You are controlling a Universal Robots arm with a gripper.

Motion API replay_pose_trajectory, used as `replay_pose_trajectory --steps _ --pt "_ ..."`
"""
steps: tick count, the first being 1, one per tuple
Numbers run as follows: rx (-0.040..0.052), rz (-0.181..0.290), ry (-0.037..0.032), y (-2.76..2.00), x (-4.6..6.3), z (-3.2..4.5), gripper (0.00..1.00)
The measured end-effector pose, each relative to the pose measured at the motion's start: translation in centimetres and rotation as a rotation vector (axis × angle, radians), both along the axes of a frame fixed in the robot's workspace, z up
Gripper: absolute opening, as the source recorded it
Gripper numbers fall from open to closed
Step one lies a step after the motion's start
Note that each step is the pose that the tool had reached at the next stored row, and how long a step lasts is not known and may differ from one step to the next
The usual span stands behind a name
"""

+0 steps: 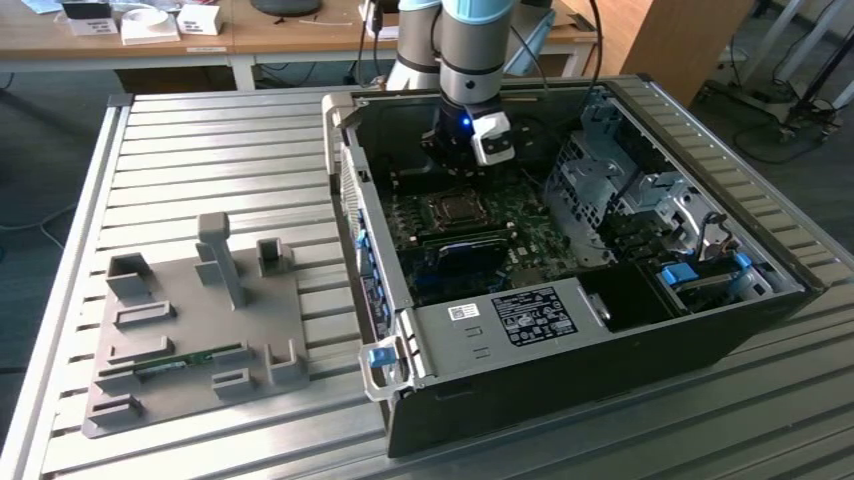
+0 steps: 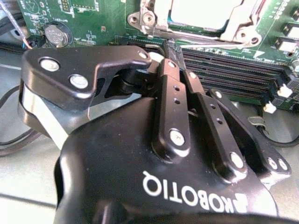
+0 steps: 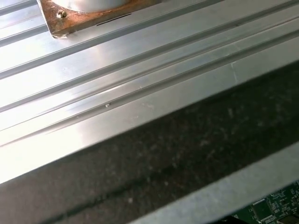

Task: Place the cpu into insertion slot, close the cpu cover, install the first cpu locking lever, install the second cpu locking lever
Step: 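Install the first cpu locking lever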

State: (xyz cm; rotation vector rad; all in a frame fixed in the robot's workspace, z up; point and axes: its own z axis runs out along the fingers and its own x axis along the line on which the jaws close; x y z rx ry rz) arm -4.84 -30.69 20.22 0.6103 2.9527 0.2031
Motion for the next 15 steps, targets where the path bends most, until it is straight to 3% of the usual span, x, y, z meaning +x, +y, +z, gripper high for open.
replay_pose_trajectory --steps 15 --pt "-0.0055 0.000 -0.0002 -0.18 0.25 -0.50 0.11"
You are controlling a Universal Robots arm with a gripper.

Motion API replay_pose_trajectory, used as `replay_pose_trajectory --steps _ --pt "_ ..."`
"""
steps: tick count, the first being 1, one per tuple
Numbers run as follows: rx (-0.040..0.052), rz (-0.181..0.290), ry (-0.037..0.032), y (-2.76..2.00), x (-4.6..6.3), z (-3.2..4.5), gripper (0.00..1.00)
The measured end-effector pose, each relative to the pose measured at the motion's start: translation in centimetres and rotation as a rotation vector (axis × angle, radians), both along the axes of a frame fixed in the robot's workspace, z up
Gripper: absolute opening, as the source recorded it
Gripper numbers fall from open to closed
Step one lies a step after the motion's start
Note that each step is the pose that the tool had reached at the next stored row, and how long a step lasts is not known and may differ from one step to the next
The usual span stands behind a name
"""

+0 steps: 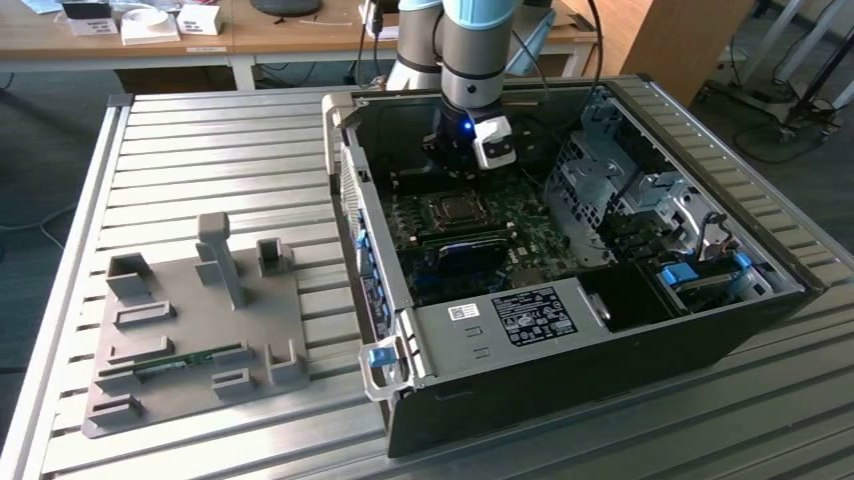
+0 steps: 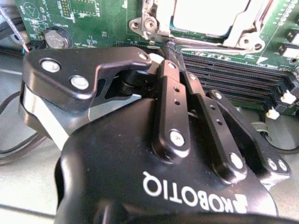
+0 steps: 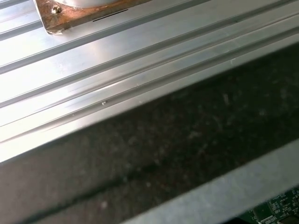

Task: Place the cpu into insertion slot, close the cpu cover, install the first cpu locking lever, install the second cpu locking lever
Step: 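Install the first cpu locking lever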

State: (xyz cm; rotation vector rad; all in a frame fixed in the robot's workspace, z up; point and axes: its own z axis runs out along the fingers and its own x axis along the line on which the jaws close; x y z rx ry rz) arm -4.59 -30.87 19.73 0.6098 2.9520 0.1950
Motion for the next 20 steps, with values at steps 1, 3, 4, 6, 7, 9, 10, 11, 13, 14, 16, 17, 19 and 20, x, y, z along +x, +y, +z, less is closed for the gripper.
replay_pose_trajectory --steps 1,3,4,6,7,9,10,11,13,14,16,17,19,20 --pt "-0.0008 0.000 0.0001 -0.01 0.00 0.01 0.11" --pt "-0.0012 0.000 0.0001 0.01 0.00 0.07 0.11" --pt "-0.0010 0.000 0.0001 0.04 0.00 0.11 0.11" --pt "-0.0010 0.000 0.0000 0.19 0.00 0.21 0.11" --pt "-0.0010 0.000 0.0002 0.35 0.00 0.25 0.11" --pt "-0.0010 -0.001 0.0001 0.66 0.00 0.30 0.11" --pt "-0.0008 -0.001 0.0000 0.79 0.00 0.29 0.11" --pt "-0.0008 -0.002 0.0001 0.86 0.00 0.29 0.11" --pt "-0.0009 -0.002 0.0001 0.87 0.00 0.30 0.11" --pt "-0.0008 -0.001 0.0001 0.87 0.00 0.29 0.11" --pt "-0.0009 -0.002 0.0001 0.87 0.00 0.30 0.11" --pt "-0.0009 -0.002 0.0001 0.87 0.00 0.30 0.11" --pt "-0.0011 -0.002 0.0003 0.83 -0.01 0.31 0.11" --pt "-0.0012 -0.002 0.0003 0.79 -0.01 0.30 0.11"
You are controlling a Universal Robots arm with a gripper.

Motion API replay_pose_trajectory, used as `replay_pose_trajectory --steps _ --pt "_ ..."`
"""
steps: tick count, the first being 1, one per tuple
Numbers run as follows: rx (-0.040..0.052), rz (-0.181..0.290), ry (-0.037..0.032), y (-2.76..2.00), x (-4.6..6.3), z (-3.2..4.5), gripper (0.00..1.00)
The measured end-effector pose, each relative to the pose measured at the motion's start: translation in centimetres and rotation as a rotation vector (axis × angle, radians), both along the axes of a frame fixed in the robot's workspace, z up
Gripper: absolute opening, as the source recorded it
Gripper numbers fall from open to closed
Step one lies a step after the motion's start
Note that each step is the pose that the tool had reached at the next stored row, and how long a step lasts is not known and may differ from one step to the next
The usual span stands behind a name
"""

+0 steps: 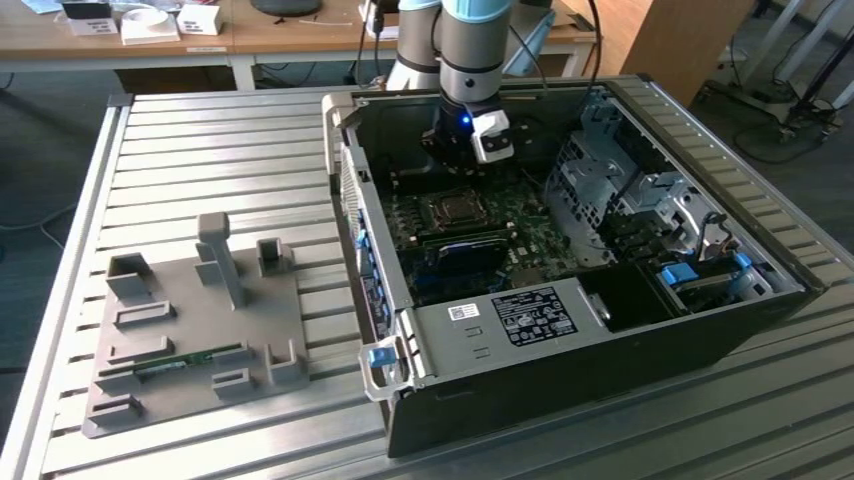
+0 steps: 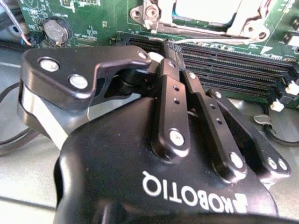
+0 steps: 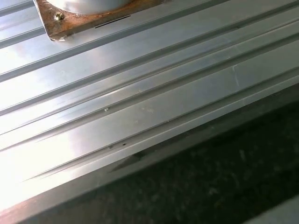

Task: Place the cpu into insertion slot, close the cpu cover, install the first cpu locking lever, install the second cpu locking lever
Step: 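Install the first cpu locking lever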

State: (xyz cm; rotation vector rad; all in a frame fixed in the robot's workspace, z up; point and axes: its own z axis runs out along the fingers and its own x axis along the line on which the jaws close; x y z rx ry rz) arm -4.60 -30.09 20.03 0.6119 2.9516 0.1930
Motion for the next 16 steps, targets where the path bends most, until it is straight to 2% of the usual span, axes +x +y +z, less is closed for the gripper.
replay_pose_trajectory --steps 5,16 --pt "-0.0036 0.000 -0.0002 -0.42 0.01 -0.01 0.11" --pt "-0.0054 0.000 0.0001 -0.49 0.00 -0.27 0.11"
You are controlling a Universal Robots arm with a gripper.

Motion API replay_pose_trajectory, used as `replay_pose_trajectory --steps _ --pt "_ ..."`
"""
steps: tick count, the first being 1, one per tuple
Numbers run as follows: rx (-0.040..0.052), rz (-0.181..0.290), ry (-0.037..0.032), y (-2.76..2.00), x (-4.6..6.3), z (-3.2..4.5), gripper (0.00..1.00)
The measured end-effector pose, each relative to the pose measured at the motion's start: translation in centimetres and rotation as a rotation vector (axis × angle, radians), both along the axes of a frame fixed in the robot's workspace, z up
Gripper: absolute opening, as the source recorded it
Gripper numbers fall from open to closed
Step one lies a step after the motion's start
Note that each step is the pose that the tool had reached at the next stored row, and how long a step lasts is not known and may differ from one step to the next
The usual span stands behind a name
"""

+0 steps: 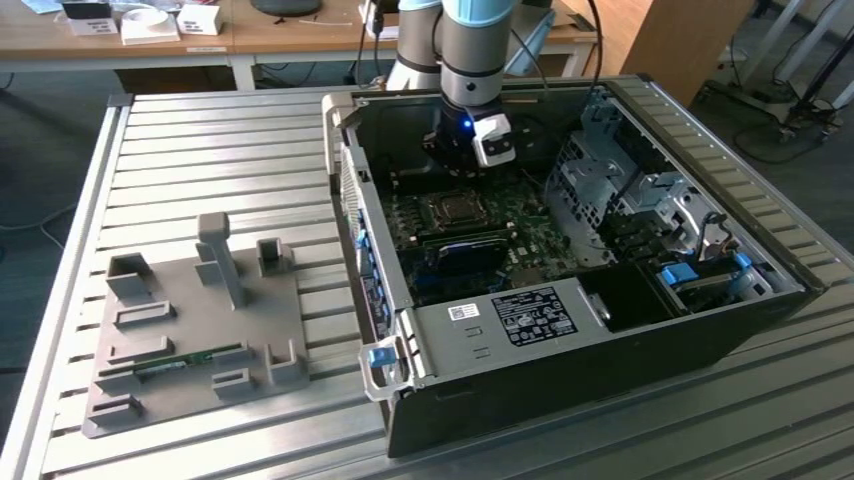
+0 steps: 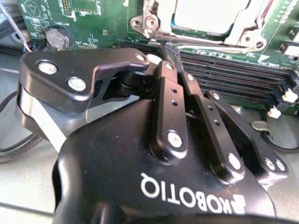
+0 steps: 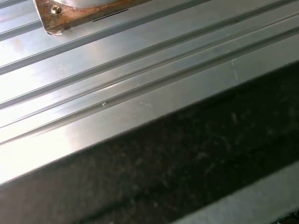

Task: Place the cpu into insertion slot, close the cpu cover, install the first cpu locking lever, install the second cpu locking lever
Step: 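Install the first cpu locking lever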

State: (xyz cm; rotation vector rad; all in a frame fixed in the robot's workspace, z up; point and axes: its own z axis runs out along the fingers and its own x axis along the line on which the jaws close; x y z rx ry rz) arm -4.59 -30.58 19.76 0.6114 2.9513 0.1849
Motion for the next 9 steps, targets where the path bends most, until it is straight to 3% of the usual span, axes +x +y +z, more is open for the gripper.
replay_pose_trajectory --steps 9 --pt "0.0003 0.000 -0.0005 -0.05 0.01 -0.06 0.11"
